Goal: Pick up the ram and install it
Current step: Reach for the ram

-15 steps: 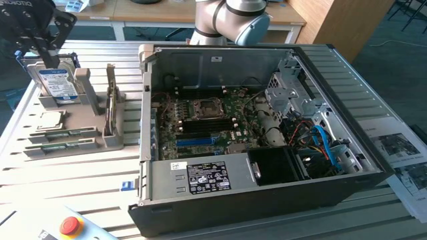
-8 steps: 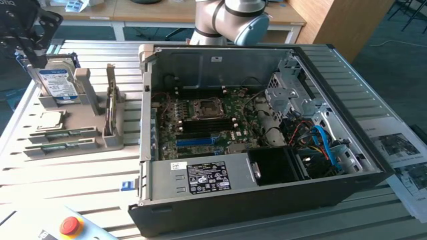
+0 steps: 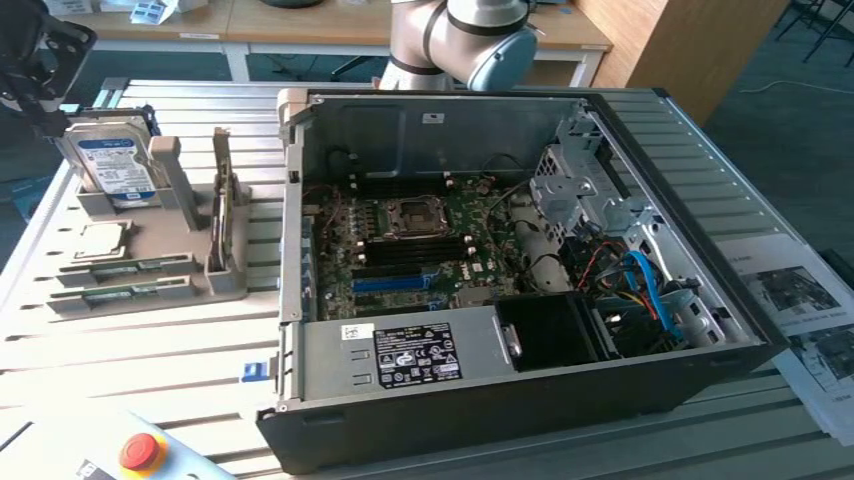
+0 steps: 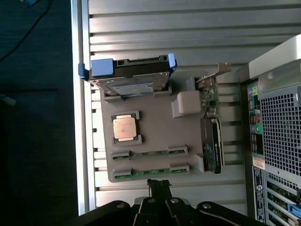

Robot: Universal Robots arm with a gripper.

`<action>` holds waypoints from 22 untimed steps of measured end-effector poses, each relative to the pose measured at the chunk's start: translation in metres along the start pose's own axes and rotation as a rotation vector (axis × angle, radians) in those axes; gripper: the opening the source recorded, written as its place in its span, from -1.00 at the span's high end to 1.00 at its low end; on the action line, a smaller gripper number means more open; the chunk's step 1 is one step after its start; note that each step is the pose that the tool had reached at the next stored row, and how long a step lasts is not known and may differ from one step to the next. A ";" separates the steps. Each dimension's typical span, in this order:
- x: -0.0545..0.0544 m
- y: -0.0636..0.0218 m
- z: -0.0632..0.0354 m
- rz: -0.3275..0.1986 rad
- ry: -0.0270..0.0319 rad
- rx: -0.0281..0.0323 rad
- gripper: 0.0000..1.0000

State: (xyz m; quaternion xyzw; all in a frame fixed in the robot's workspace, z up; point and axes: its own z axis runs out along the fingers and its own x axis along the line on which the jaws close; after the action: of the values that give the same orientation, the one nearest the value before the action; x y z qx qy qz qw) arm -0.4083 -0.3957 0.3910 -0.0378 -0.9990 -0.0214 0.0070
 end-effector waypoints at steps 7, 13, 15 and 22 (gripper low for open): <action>0.000 0.0000 0.0000 0.000 0.0001 0.0000 0.80; 0.002 0.0121 0.0005 0.000 0.0000 0.0005 0.80; 0.003 0.0152 0.0007 0.000 -0.0001 0.0005 0.80; 0.004 0.0181 0.0008 0.000 0.0000 0.0005 0.80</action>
State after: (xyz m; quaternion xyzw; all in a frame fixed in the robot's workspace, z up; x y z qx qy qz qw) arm -0.4108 -0.3774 0.3910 -0.0378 -0.9990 -0.0211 0.0070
